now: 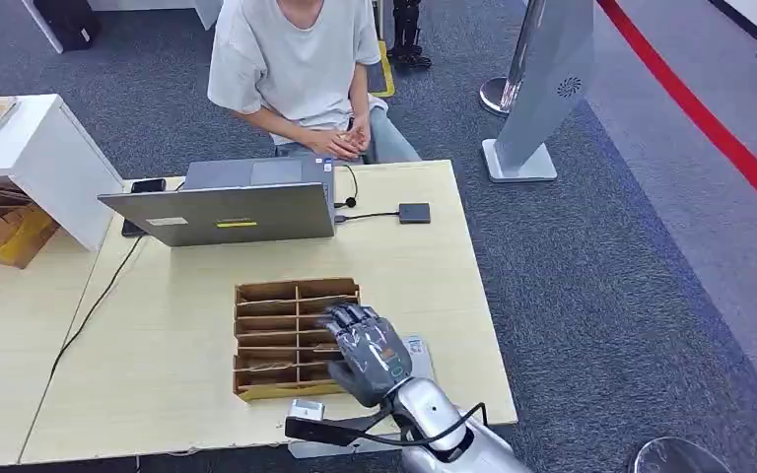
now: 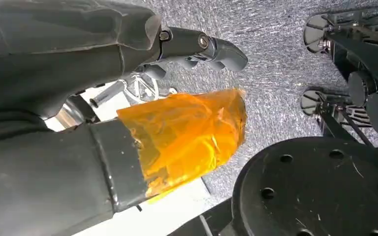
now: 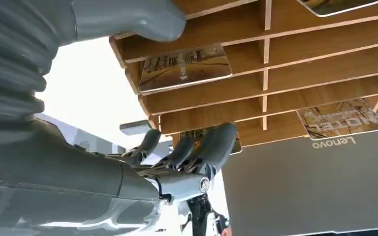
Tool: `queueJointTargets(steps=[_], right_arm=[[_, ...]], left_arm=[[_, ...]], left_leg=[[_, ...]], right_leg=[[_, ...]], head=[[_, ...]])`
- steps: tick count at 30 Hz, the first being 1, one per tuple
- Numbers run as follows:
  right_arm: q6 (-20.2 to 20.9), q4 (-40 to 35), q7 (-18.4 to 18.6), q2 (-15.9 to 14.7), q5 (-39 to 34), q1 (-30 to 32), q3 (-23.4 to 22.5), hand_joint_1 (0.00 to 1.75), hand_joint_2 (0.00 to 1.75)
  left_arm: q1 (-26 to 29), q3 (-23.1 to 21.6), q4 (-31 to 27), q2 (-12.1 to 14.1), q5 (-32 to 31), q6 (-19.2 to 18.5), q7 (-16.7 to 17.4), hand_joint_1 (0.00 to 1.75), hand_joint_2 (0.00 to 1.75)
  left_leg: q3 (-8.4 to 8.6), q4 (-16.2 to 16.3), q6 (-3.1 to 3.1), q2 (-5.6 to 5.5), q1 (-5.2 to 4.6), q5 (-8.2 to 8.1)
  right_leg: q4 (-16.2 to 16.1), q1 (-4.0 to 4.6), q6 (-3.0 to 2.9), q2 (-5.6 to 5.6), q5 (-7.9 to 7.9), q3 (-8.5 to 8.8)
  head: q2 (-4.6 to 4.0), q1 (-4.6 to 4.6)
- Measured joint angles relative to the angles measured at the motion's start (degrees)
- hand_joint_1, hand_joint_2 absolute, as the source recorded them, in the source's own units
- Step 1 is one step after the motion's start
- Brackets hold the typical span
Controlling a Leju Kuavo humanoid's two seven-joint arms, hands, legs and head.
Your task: Pass the card to the sensor for recognition and then transmit it.
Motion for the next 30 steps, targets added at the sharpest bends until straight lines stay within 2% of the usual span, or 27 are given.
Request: queueJointTargets(steps=[18, 30], right_arm=[[0.2, 0.0, 0.0, 0.0, -0.1, 0.3, -0.3, 0.75, 1.75], [0.4, 0.0, 0.0, 0.0, -0.3, 0.4, -0.7, 0.7, 1.75]], left_arm=[[0.0, -0.7, 0.0, -0.1, 0.5, 0.0, 0.0, 0.0, 0.0], [0.0, -1.3, 0.0, -0.1, 0.9, 0.0, 0.0, 0.0, 0.0]], left_leg=[[0.0, 0.0, 0.0, 0.0, 0.0, 0.0], [0.0, 0.0, 0.0, 0.0, 0.0, 0.0]], right_leg=[[0.0, 0.0, 0.0, 0.0, 0.0, 0.0], [0.0, 0.0, 0.0, 0.0, 0.0, 0.0]], head=[[0.0, 0.0], [0.0, 0.0]])
